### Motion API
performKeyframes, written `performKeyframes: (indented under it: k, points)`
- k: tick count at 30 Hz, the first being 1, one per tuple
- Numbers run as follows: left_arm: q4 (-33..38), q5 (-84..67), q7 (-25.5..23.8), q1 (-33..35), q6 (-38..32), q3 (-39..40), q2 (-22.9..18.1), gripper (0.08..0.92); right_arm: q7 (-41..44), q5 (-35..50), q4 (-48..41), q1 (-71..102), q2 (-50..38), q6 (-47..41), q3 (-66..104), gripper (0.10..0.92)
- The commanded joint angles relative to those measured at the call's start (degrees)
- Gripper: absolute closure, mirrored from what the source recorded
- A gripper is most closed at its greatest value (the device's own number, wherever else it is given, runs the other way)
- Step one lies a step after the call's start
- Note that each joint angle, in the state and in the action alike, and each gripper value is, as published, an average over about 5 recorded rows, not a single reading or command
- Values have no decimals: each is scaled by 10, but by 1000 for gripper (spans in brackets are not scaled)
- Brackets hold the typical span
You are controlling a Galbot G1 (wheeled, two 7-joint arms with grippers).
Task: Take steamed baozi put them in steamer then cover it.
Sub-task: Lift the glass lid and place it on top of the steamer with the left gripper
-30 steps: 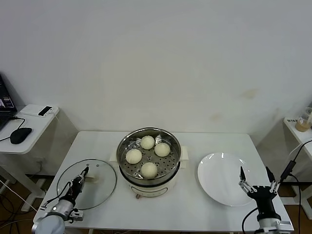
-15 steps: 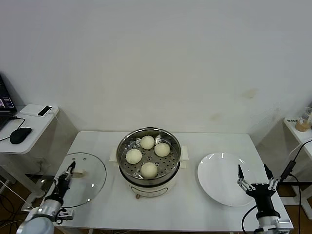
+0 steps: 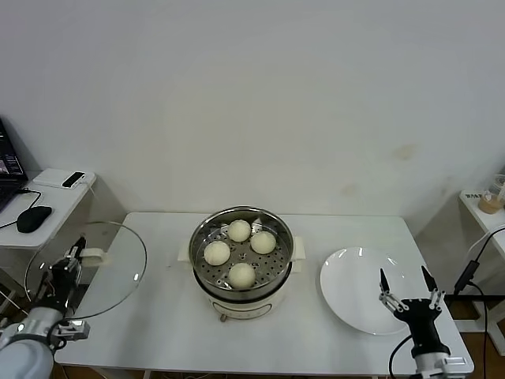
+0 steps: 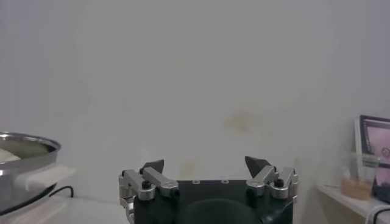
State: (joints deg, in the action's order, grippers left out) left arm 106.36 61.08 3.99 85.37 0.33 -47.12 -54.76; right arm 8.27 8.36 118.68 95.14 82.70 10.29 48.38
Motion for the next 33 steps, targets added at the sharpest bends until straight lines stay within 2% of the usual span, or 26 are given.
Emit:
performKeyframes:
  k: [1,9,14,24,29,33]
  points:
    - [155,-110,-57,-12,110,104,45,850,11,-43,-1,3,3,12,-8,203]
    - [152,-104,-56,-120,179,271,57,850,16,-74,-13,-5,15,13,-23,203]
    - [130,-95,-77,-201,224,352,41,850,15,-94,-30,-22,22,8,-35,203]
    - [78,60,-161,-313,277,455,-82,850,11,-117,-52,-39,23,0,-51,203]
    - [56,148,-201,-333,277,476,-148,850,11,-125,-55,-39,25,-2,-58,203]
    - [44,181,-222,-333,279,486,-181,850,11,-131,-57,-38,27,-2,-61,203]
